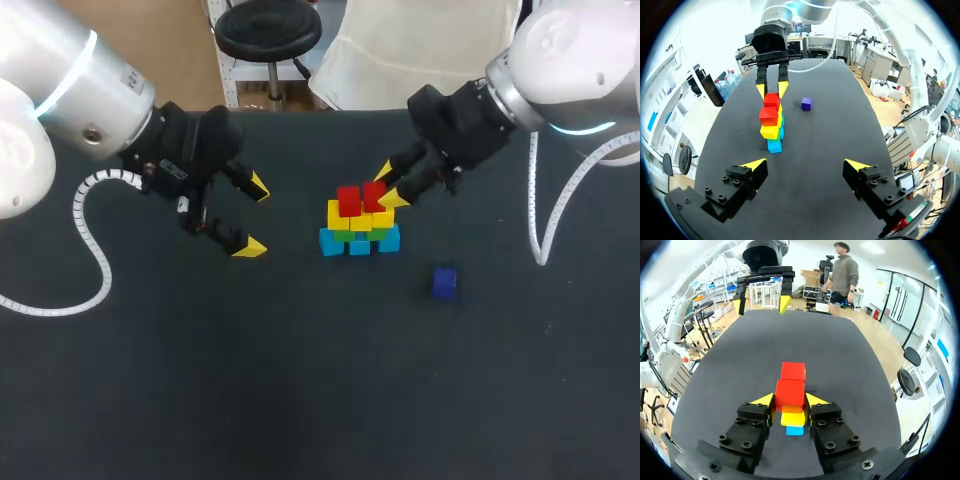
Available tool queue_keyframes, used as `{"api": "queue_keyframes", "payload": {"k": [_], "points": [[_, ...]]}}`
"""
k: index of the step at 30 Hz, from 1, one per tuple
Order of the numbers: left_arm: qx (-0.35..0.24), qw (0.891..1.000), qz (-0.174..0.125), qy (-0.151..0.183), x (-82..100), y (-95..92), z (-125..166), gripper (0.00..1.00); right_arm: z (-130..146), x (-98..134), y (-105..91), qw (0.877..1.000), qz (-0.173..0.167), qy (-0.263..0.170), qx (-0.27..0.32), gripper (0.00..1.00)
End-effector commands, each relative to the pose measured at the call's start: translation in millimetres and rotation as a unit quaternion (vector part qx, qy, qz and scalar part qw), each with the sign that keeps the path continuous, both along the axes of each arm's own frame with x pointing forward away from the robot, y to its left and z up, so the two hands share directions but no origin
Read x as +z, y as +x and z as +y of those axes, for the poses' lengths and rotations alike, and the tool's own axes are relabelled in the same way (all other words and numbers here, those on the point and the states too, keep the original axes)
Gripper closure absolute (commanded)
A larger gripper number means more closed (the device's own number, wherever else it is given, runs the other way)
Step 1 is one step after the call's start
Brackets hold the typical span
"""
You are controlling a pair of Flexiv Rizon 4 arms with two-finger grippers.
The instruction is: Place the blue cubes, place green cubes on the blue cubes, place the yellow cubes on the green cubes, then place the red cubes on the yellow cubes, and place purple cube on the red cubes.
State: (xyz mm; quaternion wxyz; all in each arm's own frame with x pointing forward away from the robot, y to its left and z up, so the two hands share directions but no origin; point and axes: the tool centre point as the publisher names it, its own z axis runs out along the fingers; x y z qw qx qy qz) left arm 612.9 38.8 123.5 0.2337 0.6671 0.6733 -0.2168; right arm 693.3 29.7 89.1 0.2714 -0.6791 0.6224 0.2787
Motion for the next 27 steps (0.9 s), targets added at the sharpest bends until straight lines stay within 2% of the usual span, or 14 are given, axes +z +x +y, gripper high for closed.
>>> {"api": "queue_keyframes", "payload": {"k": [1,27], "points": [[-0.001,1.0,-0.001,-0.001,-0.4,0.2,0.9,0.0,0.5,-0.5,3.1,1.0,0.001,0.002,0.001,1.0],[-0.001,1.0,-0.001,-0.001,-0.4,0.2,0.9,0.0,4.1,-3.7,4.8,1.0,0.007,0.005,0.003,1.0]]}}
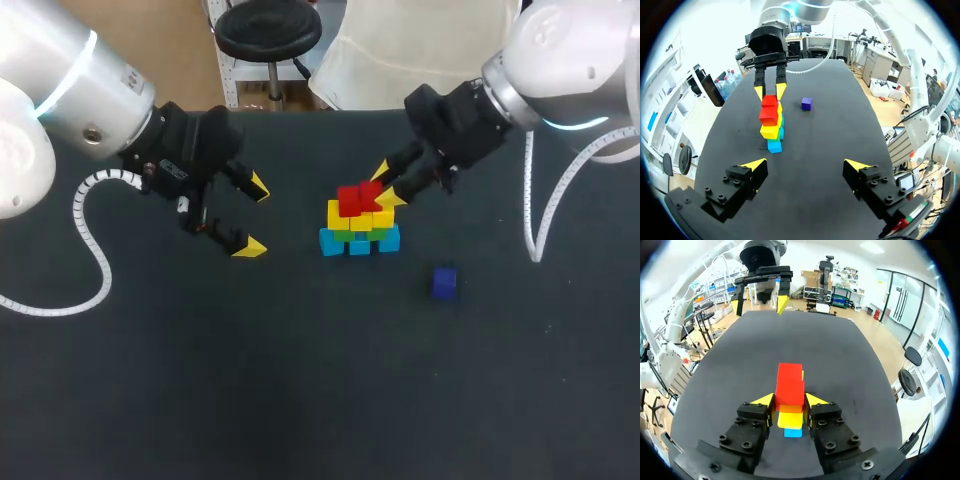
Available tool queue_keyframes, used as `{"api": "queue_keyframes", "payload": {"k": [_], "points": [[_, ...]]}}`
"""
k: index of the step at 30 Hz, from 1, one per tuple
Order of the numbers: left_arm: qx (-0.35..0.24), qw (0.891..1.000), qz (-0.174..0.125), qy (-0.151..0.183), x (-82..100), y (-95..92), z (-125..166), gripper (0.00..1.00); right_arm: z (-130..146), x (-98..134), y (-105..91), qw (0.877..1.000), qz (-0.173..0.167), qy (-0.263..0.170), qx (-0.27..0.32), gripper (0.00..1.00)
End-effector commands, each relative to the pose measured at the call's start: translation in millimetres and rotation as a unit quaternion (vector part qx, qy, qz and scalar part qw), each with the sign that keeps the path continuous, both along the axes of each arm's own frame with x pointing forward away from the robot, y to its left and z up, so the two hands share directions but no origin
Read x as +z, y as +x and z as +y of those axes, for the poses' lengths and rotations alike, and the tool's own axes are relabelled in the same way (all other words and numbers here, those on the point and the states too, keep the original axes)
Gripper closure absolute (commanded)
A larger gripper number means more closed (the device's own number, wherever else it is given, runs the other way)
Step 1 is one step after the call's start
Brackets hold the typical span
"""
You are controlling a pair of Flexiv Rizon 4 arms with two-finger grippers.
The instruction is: Place the blue cubes, place green cubes on the blue cubes, place the yellow cubes on the green cubes, then place the red cubes on the yellow cubes, and place purple cube on the red cubes.
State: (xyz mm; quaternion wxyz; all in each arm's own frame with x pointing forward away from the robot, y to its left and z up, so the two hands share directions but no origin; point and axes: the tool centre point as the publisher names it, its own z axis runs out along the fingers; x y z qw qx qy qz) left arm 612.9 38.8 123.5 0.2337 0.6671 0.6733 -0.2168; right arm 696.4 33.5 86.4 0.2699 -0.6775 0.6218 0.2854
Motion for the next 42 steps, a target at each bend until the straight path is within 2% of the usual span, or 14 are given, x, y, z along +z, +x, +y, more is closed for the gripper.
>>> {"api": "queue_keyframes", "payload": {"k": [1,7,17,30,36,42], "points": [[-0.001,1.0,-0.001,-0.001,-0.4,0.2,0.9,0.0,0.3,-1.2,1.7,1.0,0.002,0.001,0.002,1.0],[-0.001,1.0,-0.001,-0.001,-0.4,0.2,0.9,0.0,0.2,-2.0,1.5,1.0,0.004,0.002,0.002,0.87],[-0.001,1.0,-0.001,-0.001,-0.4,0.2,0.9,0.0,0.0,-2.4,2.5,1.0,0.005,0.003,0.001,0.73],[-0.001,1.0,-0.001,-0.001,-0.4,0.2,0.9,0.0,-0.2,-2.7,3.4,1.0,0.007,0.005,-0.001,0.7],[-0.001,1.0,-0.001,-0.001,-0.4,0.2,0.9,0.0,0.0,-3.3,3.7,1.0,0.008,0.006,0.0,0.65],[-0.001,1.0,-0.001,-0.001,-0.4,0.2,0.9,0.0,0.3,-3.3,3.5,1.0,0.009,0.007,0.001,0.55]]}}
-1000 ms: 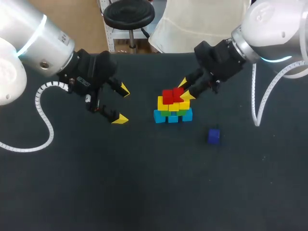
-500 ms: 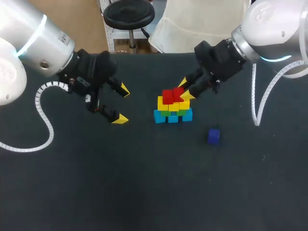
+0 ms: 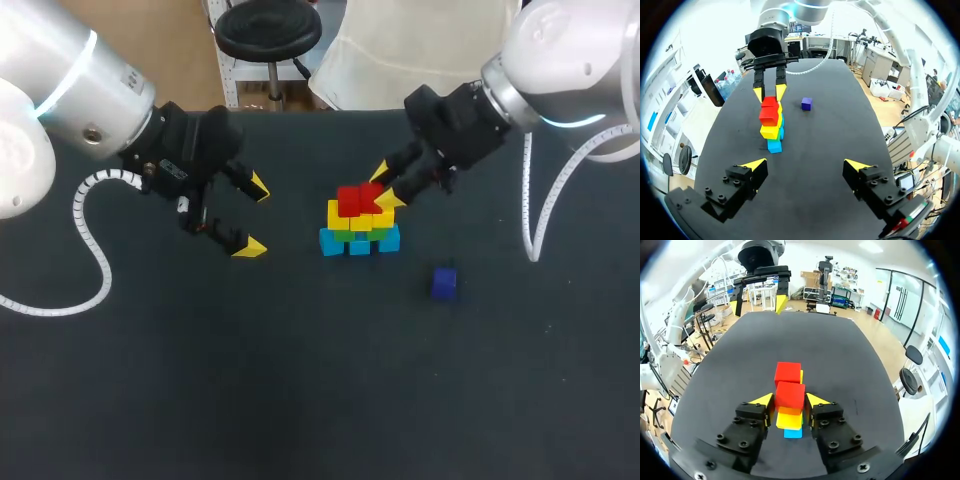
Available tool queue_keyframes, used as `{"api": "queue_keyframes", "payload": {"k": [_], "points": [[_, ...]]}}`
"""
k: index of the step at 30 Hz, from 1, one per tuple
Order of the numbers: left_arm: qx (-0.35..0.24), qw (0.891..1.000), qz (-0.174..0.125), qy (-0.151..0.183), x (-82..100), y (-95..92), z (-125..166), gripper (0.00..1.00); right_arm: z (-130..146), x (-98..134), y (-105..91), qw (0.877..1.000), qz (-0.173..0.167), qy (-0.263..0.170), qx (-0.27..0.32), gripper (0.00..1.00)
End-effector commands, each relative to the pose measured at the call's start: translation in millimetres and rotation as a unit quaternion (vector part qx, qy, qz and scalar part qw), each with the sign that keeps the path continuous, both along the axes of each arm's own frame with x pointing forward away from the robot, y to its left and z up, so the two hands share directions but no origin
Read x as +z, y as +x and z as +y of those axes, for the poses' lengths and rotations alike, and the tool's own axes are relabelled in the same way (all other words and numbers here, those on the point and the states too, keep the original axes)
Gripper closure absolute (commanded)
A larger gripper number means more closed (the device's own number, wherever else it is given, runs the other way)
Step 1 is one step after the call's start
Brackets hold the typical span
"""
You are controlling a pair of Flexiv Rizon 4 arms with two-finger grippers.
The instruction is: Place the blue cubes, place green cubes on the blue cubes, place the yellow cubes on the green cubes, then place the red cubes on the yellow cubes, and place purple cube on the red cubes.
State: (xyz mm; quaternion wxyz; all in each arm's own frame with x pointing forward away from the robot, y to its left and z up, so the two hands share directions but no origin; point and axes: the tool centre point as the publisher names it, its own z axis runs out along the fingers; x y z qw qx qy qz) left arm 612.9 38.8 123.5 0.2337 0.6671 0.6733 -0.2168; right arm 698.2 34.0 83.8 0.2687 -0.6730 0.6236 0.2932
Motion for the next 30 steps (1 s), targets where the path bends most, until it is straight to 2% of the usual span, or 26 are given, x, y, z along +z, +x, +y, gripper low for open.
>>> {"api": "queue_keyframes", "payload": {"k": [1,6,9,11,18,24,30], "points": [[-0.001,1.0,-0.001,-0.001,-0.4,0.2,0.9,0.0,-0.2,-0.6,1.7,1.0,0.002,0.003,0.002,0.55],[-0.001,1.0,-0.001,-0.001,-0.4,0.2,0.9,0.0,-0.1,0.6,1.1,1.0,0.002,0.002,0.002,0.51],[-0.001,1.0,-0.001,-0.001,-0.4,0.2,0.9,0.0,-1.8,2.5,1.0,1.0,0.001,0.001,0.002,0.12],[-0.001,1.0,-0.001,-0.001,-0.4,0.2,0.9,0.0,-5.1,4.3,0.7,1.0,-0.001,-0.001,-0.003,0.0],[-0.001,1.0,-0.001,-0.001,-0.4,0.2,0.9,0.0,-25.5,15.9,-5.4,1.0,-0.015,-0.002,-0.022,0.0],[-0.001,1.0,-0.001,-0.001,-0.4,0.2,0.9,0.0,-40.4,17.0,-9.3,0.999,-0.015,-0.007,-0.033,0.0],[-0.001,1.0,-0.001,-0.001,-0.4,0.2,0.9,0.0,-59.4,13.3,-30.4,0.998,-0.004,-0.024,-0.054,0.0]]}}
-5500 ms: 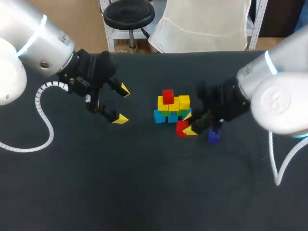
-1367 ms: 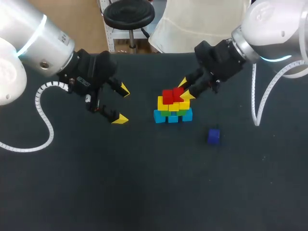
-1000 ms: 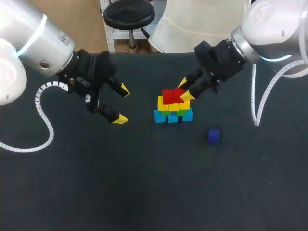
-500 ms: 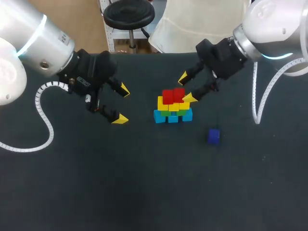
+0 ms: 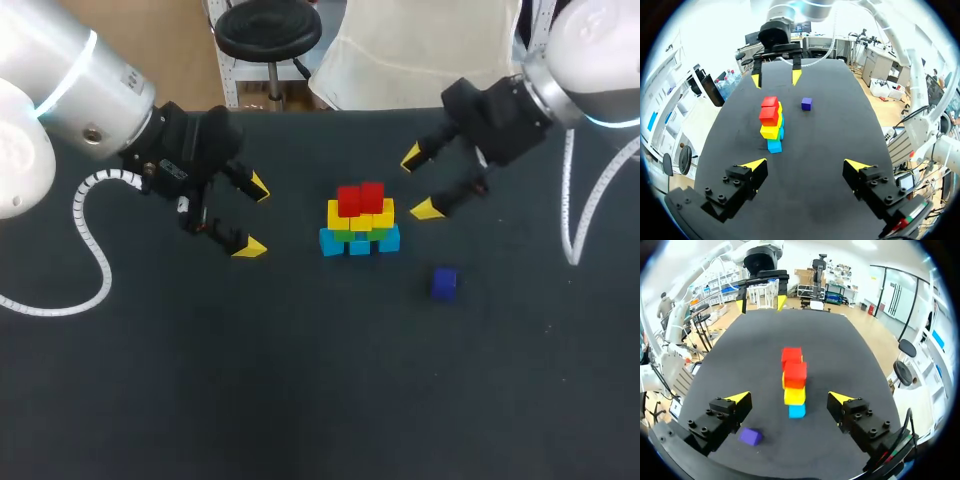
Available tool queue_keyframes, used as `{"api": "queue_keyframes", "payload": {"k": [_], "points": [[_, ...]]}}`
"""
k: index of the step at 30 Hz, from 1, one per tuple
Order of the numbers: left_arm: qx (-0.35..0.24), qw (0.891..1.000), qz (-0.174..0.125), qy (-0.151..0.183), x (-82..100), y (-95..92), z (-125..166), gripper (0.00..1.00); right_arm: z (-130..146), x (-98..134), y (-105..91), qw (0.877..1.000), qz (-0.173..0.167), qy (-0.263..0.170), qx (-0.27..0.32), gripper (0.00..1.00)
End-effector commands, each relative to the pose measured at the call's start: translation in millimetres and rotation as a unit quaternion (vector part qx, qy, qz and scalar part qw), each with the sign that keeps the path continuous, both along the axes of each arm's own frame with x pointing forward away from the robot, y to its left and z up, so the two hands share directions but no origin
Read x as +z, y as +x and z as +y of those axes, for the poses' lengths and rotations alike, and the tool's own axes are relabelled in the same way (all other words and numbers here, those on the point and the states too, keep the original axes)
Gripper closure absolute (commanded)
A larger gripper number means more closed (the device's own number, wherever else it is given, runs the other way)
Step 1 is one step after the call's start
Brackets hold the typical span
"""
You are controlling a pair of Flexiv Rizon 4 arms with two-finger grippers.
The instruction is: Place the blue cubes, place green cubes on the blue cubes, place the yellow cubes on the green cubes, then place the red cubes on the yellow cubes, and place purple cube on the red cubes.
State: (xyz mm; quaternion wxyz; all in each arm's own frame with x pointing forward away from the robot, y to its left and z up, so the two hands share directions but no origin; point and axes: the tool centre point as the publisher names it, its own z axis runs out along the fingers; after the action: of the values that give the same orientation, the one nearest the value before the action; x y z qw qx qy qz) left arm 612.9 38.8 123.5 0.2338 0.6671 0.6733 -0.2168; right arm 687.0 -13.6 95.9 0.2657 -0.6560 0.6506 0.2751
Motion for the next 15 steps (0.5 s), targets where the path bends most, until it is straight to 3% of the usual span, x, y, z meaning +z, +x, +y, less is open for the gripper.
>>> {"api": "queue_keyframes", "payload": {"k": [1,8,15], "points": [[-0.001,1.0,-0.001,-0.001,-0.4,0.2,0.9,0.0,-15.4,-0.7,-24.4,1.0,0.001,-0.002,-0.028,0.0],[-0.001,1.0,-0.001,-0.001,-0.4,0.2,0.9,0.0,-26.0,-19.7,-57.5,0.995,0.01,-0.011,-0.098,0.0],[-0.001,1.0,-0.001,-0.001,-0.4,0.2,0.9,0.0,-33.0,-42.4,-79.2,0.993,0.021,-0.006,-0.119,0.0]]}}
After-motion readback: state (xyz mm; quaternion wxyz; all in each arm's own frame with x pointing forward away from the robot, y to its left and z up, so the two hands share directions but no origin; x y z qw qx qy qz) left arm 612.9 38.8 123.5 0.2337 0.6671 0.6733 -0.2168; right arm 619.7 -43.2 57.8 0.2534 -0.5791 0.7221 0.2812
